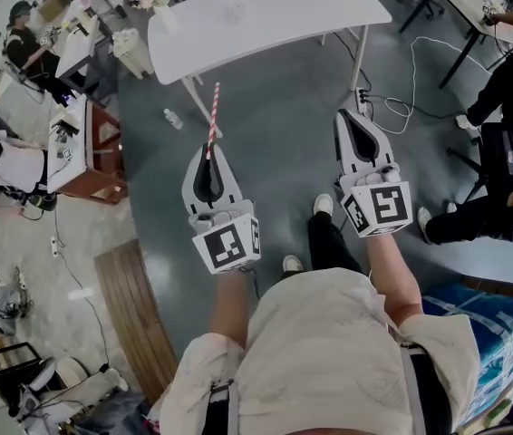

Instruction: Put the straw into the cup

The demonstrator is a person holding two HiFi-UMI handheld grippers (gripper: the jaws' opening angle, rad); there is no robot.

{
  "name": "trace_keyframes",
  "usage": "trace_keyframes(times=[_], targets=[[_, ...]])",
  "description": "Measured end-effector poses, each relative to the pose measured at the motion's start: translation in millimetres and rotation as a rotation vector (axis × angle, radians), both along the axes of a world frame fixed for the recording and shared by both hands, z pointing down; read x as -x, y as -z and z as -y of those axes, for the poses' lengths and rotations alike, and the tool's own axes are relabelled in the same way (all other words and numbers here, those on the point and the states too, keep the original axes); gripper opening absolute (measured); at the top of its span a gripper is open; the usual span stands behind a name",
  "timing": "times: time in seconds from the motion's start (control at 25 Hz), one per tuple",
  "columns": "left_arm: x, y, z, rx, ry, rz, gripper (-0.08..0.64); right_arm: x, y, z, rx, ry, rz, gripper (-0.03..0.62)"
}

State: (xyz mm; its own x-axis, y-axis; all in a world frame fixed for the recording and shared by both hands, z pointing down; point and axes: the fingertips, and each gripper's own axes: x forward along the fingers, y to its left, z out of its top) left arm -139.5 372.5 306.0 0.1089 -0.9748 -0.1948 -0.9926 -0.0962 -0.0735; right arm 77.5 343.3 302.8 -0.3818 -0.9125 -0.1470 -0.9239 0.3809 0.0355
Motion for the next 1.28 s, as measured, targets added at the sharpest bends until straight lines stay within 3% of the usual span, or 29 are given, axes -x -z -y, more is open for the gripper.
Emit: trace_keyframes(times=[0.24, 0.52, 1.28], targets=[[0, -5, 47, 0.017, 0.015, 0.022, 0.023, 7, -11, 51, 0.009, 0.051, -0.006, 0.002], [-19, -13, 127, 0.036, 0.016, 0.034, 0.023, -11, -18, 131, -0.019, 0.048, 0.000, 0.002], [-106, 0, 311, 0.071, 0.079, 0.060, 0.023, -85, -22, 324, 0.017, 0.207, 0.041, 0.000]])
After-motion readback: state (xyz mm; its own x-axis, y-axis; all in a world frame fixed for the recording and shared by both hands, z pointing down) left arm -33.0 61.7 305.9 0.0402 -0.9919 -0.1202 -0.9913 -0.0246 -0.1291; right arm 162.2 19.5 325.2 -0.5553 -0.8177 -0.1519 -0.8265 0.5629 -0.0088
